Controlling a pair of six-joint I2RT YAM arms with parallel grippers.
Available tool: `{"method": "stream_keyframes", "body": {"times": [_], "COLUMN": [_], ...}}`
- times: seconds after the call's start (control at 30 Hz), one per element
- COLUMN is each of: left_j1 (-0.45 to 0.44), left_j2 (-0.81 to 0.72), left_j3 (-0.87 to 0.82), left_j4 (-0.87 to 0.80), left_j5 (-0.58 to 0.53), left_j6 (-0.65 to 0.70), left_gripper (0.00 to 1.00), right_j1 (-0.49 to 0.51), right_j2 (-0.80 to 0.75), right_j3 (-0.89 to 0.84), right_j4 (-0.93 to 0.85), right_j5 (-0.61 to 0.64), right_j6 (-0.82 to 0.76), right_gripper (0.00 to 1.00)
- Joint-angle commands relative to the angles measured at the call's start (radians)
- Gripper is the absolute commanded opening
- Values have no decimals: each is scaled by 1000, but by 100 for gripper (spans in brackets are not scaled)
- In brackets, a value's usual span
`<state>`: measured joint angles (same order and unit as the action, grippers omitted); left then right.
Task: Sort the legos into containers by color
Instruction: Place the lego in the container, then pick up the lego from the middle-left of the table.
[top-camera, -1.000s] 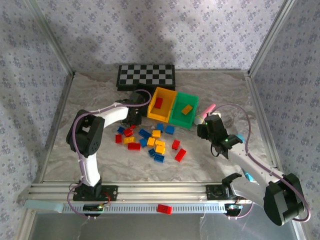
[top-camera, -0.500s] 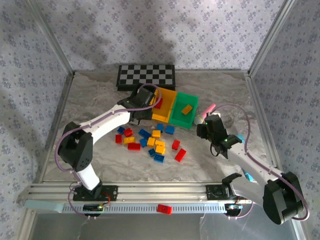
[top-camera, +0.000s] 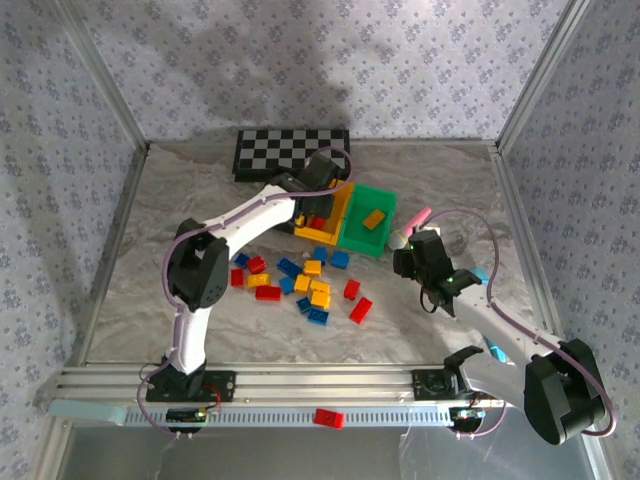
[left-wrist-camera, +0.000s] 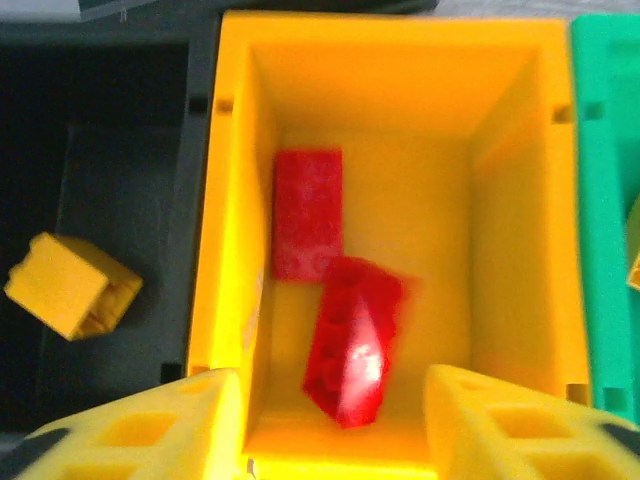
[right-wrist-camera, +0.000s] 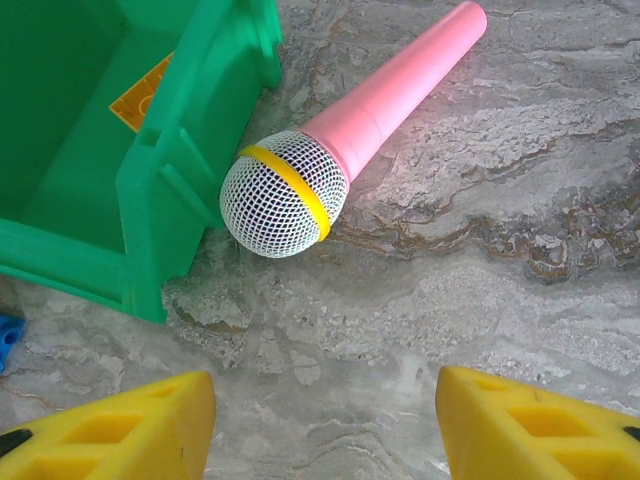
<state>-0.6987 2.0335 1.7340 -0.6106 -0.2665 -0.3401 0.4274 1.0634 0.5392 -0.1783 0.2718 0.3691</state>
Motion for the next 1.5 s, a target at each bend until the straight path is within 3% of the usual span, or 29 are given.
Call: {"method": "stream_keyframes", "body": {"times": [0.0,0.03,0.2,0.4,0.5,0.67,0.8,0.97,1.3,1.47], "left_j1": [0,-2,-6,-37,-82,-179,-250,-321,-376,-387], "left_j2": [-34,-55,-197,-331,-379,-380,-339,-248,-62,-13], "left_j3": [23,2,-171,-378,-487,-558,-537,-450,-246,-223], "left_j4": [-28,-23,45,72,134,152,162,94,-75,-122], "left_j5": [-19,-19,31,161,250,267,296,254,200,163], "left_j6": [1,-1,-7,3,30,40,20,19,46,44], "left_gripper": [59,62,62,61,61,61,62,63,64,64], "right_j1": [-7,-7,-9,-10,-10,-11,-12,-13,-19,-22], "right_j2": [-1,-2,5,13,14,22,17,8,-13,-22], "right_j3": [-7,-7,-5,-7,-11,-9,-12,-13,-21,-21], "right_j4": [6,7,8,13,18,16,21,15,13,7], "right_j5": [-5,-3,-14,-23,-29,-31,-26,-30,-26,-36], "right_j6": [7,6,8,13,15,16,17,21,24,26], "right_gripper": [62,62,62,62,62,62,62,62,63,63]}}
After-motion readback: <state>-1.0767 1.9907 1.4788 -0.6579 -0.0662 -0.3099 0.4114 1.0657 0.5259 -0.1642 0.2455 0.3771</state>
